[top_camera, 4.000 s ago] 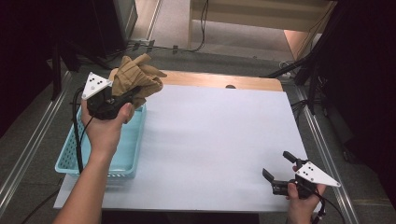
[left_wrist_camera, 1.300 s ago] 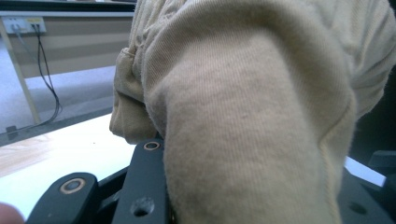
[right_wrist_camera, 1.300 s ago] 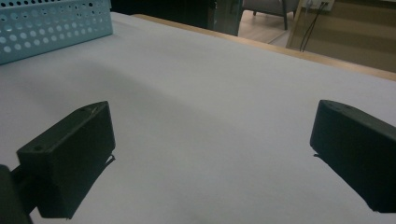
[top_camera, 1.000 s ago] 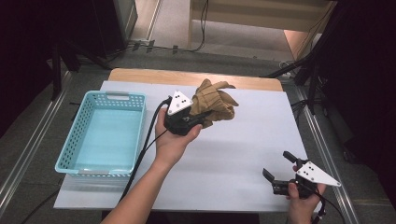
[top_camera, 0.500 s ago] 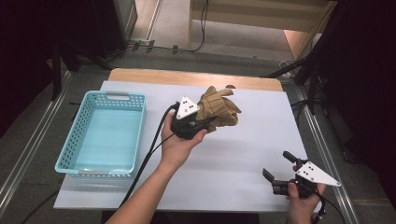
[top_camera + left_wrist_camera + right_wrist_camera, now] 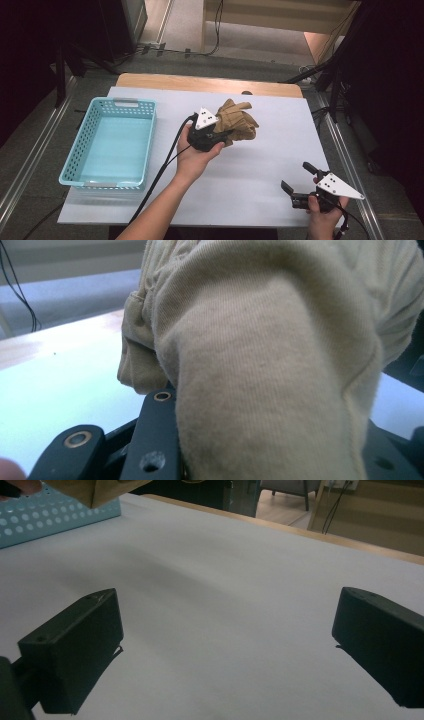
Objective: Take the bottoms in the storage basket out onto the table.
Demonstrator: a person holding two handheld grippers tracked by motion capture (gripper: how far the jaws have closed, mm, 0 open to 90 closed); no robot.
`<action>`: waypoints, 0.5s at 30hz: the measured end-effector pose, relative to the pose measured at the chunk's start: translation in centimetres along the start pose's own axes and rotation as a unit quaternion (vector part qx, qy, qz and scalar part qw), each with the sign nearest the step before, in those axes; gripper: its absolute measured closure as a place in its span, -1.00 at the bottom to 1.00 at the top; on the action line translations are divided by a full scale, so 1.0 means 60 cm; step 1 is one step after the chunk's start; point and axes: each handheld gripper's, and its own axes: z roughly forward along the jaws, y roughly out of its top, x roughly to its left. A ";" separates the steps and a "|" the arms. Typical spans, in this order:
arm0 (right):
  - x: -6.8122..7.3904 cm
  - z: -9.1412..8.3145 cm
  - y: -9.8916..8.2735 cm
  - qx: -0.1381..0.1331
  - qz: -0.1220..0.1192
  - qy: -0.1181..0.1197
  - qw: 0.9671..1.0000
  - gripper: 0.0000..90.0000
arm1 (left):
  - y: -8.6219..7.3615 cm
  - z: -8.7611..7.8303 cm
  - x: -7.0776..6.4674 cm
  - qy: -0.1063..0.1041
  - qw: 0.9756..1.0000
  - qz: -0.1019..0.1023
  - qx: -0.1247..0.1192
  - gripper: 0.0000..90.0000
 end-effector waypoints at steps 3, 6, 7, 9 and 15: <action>0.000 0.000 0.000 0.000 0.001 0.000 1.000 -1.00 | -0.006 0.006 0.002 -0.001 1.000 -0.001 0.009 0.40; 0.000 0.000 0.000 0.000 0.000 0.000 1.000 -1.00 | -0.012 0.012 0.004 -0.002 1.000 -0.005 0.015 0.39; 0.000 0.000 0.000 0.000 0.000 0.000 1.000 -1.00 | -0.014 0.014 0.005 -0.002 1.000 -0.009 0.016 0.39; -0.001 0.000 0.000 0.000 -0.001 0.000 1.000 -1.00 | -0.018 0.017 0.006 -0.002 1.000 -0.011 0.021 0.38; 0.000 0.000 0.000 0.001 0.000 0.000 1.000 -1.00 | -0.033 0.032 0.008 -0.004 0.999 -0.014 0.044 0.36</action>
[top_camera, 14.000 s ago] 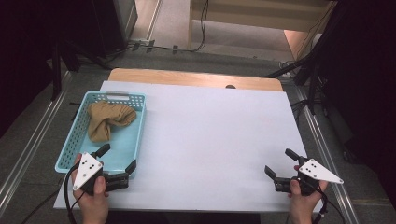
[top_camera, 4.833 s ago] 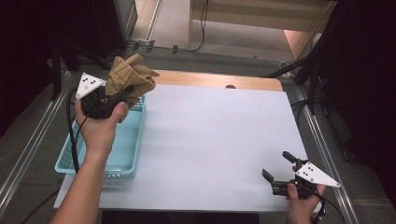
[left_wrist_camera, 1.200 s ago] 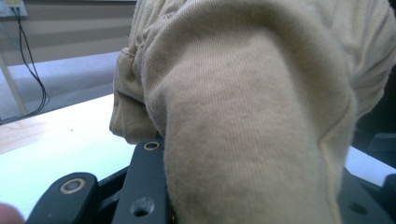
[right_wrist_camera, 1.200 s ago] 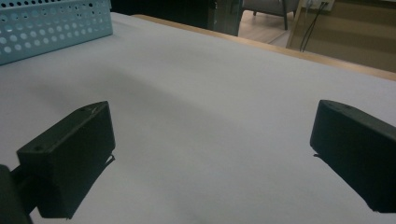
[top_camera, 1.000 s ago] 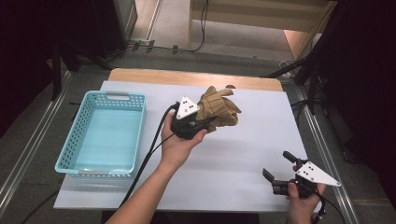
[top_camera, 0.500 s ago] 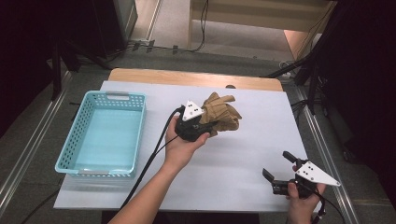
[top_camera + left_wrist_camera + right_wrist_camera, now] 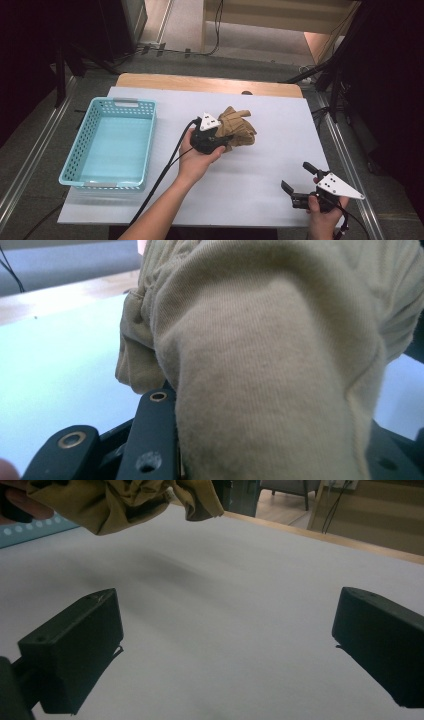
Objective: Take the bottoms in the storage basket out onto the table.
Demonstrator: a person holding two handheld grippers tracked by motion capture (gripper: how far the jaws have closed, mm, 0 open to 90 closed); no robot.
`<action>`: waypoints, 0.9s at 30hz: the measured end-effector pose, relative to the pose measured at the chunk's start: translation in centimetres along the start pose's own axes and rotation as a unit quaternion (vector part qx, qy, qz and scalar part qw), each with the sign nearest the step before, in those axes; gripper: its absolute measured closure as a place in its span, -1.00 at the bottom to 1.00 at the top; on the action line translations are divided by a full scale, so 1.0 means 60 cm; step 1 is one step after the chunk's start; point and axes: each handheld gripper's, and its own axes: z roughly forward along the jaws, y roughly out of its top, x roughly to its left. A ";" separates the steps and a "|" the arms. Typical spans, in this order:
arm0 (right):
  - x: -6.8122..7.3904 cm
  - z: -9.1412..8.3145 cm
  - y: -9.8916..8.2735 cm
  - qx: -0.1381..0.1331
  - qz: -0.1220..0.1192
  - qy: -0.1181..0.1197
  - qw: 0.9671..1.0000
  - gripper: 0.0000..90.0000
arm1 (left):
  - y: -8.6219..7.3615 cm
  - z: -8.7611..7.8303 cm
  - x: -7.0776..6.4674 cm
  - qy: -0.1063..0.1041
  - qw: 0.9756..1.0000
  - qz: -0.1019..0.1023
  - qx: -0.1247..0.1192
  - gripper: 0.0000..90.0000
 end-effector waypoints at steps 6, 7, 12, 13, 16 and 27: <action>-0.001 0.000 0.000 0.000 0.001 0.000 1.000 -1.00 | -0.011 0.013 0.003 0.002 1.000 -0.002 0.015 0.32; -0.001 0.000 0.000 0.000 0.000 0.000 1.000 -1.00 | -0.013 0.016 0.003 0.002 1.000 -0.002 0.017 0.32; -0.001 0.000 0.000 0.000 0.000 0.001 1.000 -1.00 | -0.023 0.026 0.005 0.004 0.999 -0.005 0.032 0.29; -0.001 0.000 0.000 0.000 0.000 0.001 1.000 -1.00 | -0.025 0.028 0.006 0.005 0.999 -0.004 0.035 0.29; -0.002 0.000 0.000 0.000 0.002 0.001 1.000 -1.00 | -0.029 0.033 0.006 0.007 0.999 -0.003 0.045 0.26; -0.003 0.000 -0.001 0.000 0.008 0.002 1.000 -1.00 | -0.041 0.047 0.003 0.006 0.997 0.002 0.074 0.17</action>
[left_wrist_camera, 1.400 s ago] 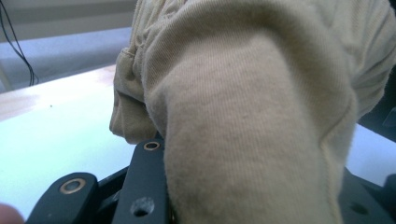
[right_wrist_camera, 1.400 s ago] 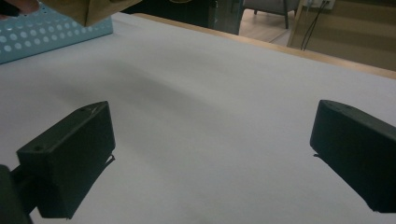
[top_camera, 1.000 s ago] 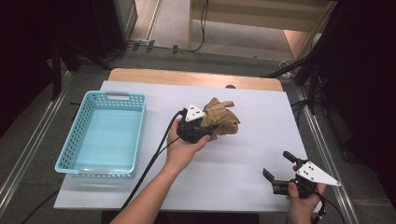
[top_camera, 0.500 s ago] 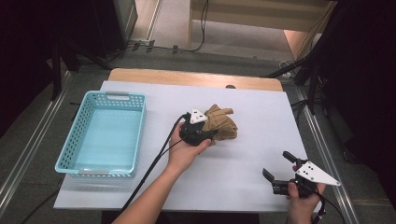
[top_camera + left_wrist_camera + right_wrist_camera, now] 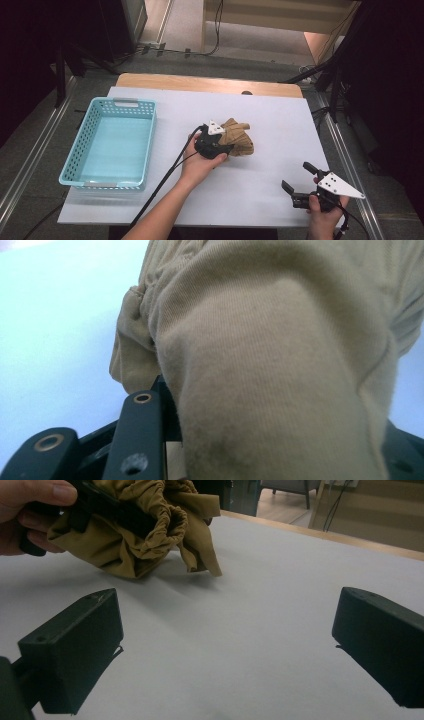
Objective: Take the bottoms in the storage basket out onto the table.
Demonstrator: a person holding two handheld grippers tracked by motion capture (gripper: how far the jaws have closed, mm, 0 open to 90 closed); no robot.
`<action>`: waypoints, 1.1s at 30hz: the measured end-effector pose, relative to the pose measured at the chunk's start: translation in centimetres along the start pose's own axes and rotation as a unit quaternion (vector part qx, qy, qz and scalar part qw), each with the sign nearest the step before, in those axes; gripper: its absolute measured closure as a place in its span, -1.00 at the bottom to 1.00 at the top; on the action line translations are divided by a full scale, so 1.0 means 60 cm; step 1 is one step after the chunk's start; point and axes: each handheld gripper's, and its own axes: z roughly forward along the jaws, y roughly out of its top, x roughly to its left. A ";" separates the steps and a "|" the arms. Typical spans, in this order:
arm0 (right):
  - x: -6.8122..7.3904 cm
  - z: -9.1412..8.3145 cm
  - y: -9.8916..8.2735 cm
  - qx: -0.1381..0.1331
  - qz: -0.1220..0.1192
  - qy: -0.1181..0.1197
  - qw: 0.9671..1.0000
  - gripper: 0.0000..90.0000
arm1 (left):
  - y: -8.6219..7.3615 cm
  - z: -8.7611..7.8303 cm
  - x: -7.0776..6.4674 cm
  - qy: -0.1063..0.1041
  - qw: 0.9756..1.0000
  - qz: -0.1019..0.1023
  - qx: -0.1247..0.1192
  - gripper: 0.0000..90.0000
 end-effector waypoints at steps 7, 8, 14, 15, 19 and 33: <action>0.000 0.000 0.000 0.000 0.000 0.000 1.000 -1.00 | -0.002 0.003 -0.001 0.001 1.000 0.002 0.009 0.14; 0.000 0.000 0.000 0.000 0.000 -0.001 1.000 -1.00 | -0.002 0.003 -0.001 0.000 1.000 0.005 0.012 0.13; 0.000 0.000 0.000 0.000 -0.001 0.000 1.000 -1.00 | -0.004 0.006 -0.005 0.000 1.000 0.014 0.025 0.08; 0.000 0.001 0.000 0.000 -0.001 0.000 1.000 -1.00 | -0.005 0.006 -0.006 0.000 1.000 0.015 0.026 0.07; 0.000 0.001 0.000 0.000 -0.002 0.000 1.000 -1.00 | -0.004 0.008 -0.008 0.004 0.999 0.016 0.030 0.00; 0.000 0.001 0.000 0.001 -0.001 0.000 1.000 -1.00 | -0.001 0.011 -0.017 -0.005 0.999 0.023 0.045 -0.49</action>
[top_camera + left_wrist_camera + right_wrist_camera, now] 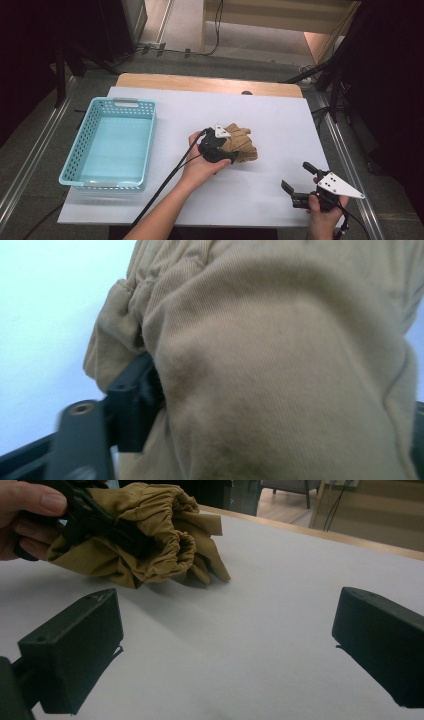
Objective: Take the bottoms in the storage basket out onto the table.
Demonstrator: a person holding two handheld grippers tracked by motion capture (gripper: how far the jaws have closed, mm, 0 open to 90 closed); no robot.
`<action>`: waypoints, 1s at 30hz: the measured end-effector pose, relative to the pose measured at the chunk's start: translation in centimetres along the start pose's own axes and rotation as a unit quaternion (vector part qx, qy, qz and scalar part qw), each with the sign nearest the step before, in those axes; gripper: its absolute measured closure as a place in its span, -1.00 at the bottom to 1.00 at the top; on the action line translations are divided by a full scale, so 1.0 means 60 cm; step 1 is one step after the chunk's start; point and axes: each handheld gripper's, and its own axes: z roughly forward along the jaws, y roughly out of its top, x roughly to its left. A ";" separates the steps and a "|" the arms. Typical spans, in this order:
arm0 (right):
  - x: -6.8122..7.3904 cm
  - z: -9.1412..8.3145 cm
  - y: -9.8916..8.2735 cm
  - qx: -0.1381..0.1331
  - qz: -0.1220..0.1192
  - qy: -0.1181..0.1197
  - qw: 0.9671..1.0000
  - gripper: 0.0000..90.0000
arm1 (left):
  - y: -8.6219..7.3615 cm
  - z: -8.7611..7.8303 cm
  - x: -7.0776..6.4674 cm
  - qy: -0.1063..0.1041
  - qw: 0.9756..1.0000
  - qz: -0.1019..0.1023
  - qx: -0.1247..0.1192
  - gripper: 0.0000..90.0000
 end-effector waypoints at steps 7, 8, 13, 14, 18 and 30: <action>0.000 0.001 0.000 0.000 -0.001 0.000 1.000 -1.00 | 0.005 -0.011 -0.005 -0.022 1.000 0.005 -0.015 -0.99; 0.000 0.001 0.000 0.000 -0.001 0.000 1.000 -1.00 | 0.006 -0.014 -0.005 -0.026 0.999 0.005 -0.020 -1.00; 0.000 0.001 0.000 0.001 -0.001 0.000 1.000 -1.00 | 0.012 -0.034 -0.007 -0.026 0.999 0.009 -0.043 -1.00; 0.000 0.001 0.000 0.001 0.000 0.001 1.000 -1.00 | 0.013 -0.038 -0.007 -0.028 0.998 0.011 -0.047 -1.00; -0.001 0.001 0.000 0.000 0.000 0.000 1.000 -1.00 | 0.016 -0.052 -0.008 -0.023 0.998 0.014 -0.062 -1.00; -0.002 0.001 -0.001 -0.001 0.001 0.000 1.000 -1.00 | 0.023 -0.093 -0.010 -0.025 0.995 0.020 -0.093 -1.00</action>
